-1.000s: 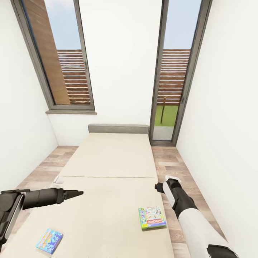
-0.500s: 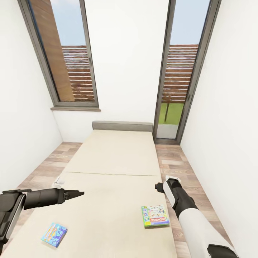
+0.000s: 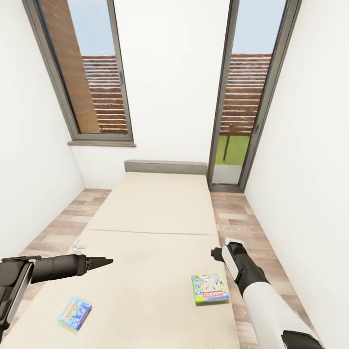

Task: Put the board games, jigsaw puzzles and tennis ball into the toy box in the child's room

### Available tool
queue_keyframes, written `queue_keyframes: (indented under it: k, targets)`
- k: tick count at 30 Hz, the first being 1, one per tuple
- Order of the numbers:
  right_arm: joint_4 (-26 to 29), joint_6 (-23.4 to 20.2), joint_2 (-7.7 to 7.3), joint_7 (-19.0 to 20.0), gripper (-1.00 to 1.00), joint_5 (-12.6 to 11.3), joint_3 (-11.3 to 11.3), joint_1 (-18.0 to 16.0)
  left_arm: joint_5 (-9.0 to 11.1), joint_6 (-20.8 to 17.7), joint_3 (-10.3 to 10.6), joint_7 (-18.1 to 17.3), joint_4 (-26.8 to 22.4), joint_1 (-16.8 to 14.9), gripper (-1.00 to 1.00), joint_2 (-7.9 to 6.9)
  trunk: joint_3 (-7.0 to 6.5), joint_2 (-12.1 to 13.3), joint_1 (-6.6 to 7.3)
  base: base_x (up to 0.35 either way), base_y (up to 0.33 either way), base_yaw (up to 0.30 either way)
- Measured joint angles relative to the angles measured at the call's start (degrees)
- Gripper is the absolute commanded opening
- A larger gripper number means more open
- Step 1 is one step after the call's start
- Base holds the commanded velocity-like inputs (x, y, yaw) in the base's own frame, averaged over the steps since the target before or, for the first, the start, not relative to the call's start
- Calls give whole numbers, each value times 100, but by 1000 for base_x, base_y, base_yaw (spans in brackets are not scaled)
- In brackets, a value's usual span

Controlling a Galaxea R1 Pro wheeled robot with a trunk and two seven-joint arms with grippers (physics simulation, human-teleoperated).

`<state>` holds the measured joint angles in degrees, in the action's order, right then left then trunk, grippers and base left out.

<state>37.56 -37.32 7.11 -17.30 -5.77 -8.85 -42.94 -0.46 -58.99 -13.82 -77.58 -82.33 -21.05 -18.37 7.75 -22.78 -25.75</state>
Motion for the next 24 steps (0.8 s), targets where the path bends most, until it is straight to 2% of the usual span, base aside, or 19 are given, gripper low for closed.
queue_keyframes:
  k: [7, 11, 16, 24]
  targets:
    - [5, -1, -10, 7, 100, -4, -12, 1, 20, -5, -35, -56, 4, 0, 100, -4, 65, 0, 0, 0, 0, -112]
    - [7, 1, -12, 8, 100, -5, -13, 1, 12, -7, -234, -28, 18, 0, 100, 2, 102, 0, 0, 0, 0, -122]
    - [22, 15, -7, 3, 100, 1, -8, 12, 9, -8, -355, -37, 18, 0, 100, 2, 148, 0, 0, 0, 0, -124]
    - [31, 32, 12, 7, 100, 4, 7, 25, 0, -9, -394, -21, 18, 1, 100, 1, 190, -1, 0, 0, 0, -57]
